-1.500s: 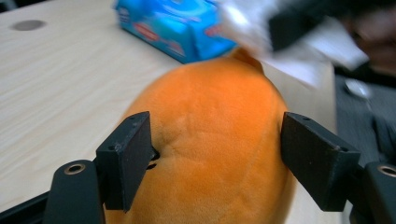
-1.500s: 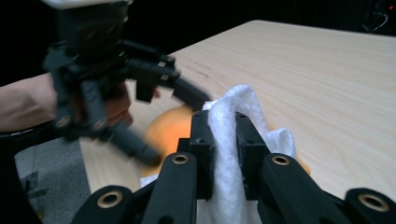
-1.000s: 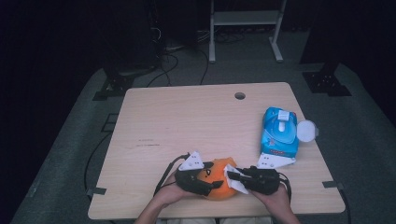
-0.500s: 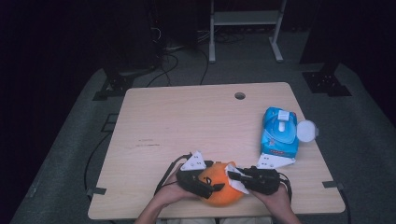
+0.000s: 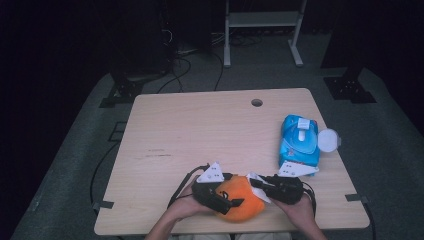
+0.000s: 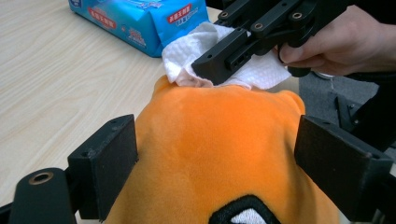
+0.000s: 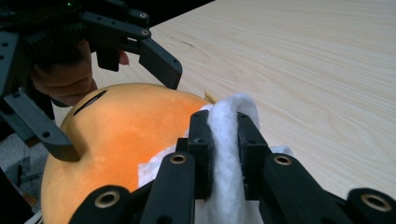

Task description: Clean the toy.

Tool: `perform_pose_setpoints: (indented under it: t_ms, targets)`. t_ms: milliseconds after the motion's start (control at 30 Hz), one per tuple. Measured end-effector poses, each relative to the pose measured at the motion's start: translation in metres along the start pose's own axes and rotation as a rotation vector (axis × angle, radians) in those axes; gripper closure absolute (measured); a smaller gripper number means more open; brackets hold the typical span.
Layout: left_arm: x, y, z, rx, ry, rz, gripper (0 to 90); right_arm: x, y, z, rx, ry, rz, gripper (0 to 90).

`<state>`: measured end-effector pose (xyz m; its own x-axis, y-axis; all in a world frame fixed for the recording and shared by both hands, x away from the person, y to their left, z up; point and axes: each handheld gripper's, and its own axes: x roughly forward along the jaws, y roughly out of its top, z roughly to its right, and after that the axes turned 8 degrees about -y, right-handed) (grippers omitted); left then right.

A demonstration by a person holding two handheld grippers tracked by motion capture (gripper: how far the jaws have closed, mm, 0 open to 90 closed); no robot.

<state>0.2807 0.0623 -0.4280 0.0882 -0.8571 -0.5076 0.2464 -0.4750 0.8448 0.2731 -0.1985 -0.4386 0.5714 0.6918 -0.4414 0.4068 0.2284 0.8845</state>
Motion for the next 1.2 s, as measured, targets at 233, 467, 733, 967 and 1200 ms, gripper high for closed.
perform_pose_setpoints:
  t_ms: [233,467,733,967,1200]
  targets:
    - [0.008,-0.003,0.000,-0.039,0.015,-0.050,29.9,-0.008,0.002,0.008,-0.041,-0.042,-0.032,76.7]
    - [0.007,0.000,0.006,-0.002,0.051,-0.020,42.1,-0.024,-0.003,0.028,-0.022,-0.091,-0.038,76.6]
    - [0.003,0.002,0.006,-0.009,0.064,0.016,44.3,-0.033,-0.013,0.043,0.006,-0.118,-0.041,72.4]
    - [0.000,0.002,0.005,-0.011,0.077,0.027,44.7,-0.037,-0.017,0.055,0.045,-0.145,-0.034,62.7]
    - [-0.002,0.002,0.003,-0.017,0.089,0.035,44.7,-0.036,-0.017,0.055,0.035,-0.147,-0.043,54.1]
